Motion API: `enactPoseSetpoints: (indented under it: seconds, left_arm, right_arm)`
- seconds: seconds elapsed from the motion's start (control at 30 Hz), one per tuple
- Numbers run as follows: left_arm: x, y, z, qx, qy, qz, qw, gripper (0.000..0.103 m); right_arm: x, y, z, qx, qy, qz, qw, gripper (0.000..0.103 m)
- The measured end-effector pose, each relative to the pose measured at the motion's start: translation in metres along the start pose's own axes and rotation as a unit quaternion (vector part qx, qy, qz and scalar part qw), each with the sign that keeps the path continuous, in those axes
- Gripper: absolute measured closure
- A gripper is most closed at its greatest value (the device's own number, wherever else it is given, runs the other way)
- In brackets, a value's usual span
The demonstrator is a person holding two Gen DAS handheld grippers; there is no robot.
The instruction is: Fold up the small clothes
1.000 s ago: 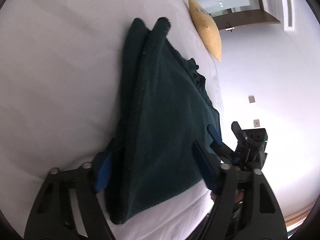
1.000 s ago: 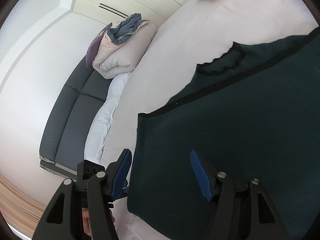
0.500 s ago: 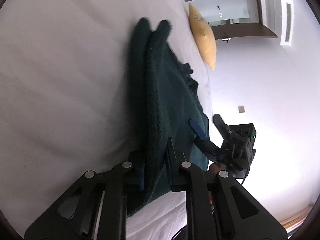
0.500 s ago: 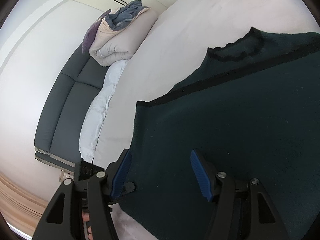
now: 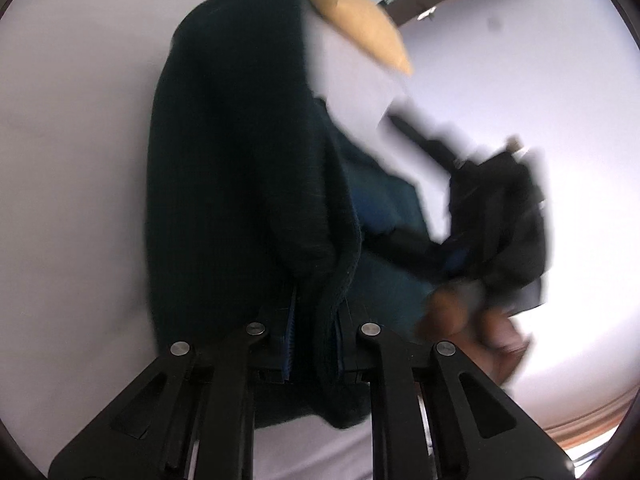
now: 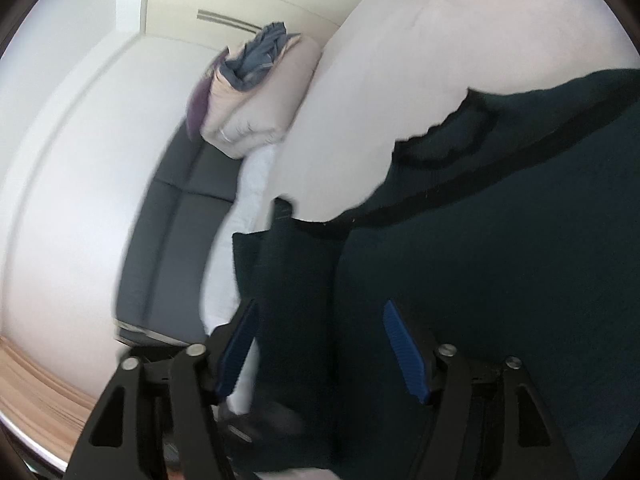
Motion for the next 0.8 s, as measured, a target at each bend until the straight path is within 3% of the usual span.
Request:
enactPoseSetpoints:
  seconds: [0.2, 0.43, 0.5, 0.63, 0.8]
  left_arm:
    - [0.009, -0.023, -0.002, 0.006, 0.03, -0.037, 0.9989, 0.09]
    - [0.017, -0.036, 0.007, 0.009, 0.033, -0.042, 0.9985, 0.09]
    - [0.018, -0.039, 0.009, 0.009, 0.03, -0.039, 0.9988, 0.09]
    - [0.016, -0.042, 0.017, 0.009, 0.022, -0.037, 0.999, 0.09]
    - [0.023, -0.048, 0.028, 0.011, 0.015, -0.045, 0.9988, 0.09]
  right_arm:
    - [0.018, 0.004, 0.018, -0.002, -0.042, 0.004, 0.999, 0.025]
    - [-0.008, 0.001, -0.019, -0.024, -0.083, 0.042, 0.995, 0.032]
    - [-0.015, 0.003, -0.03, -0.025, -0.101, 0.058, 0.993, 0.041]
    - [-0.014, 0.009, -0.037, -0.022, -0.136, 0.055, 0.989, 0.08]
    - [-0.011, 0.012, -0.021, -0.001, -0.151, 0.047, 0.987, 0.088]
Point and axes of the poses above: each gripper's, at about its wrist camera, not at the fingertips, and z roughly against the way its jaws point, x to its right, y to its top, the point moved 1 cm from there along -z, roughly the way its jaws point, and after that the axes turned 3 degrees about -z, right-handed, at the moved point
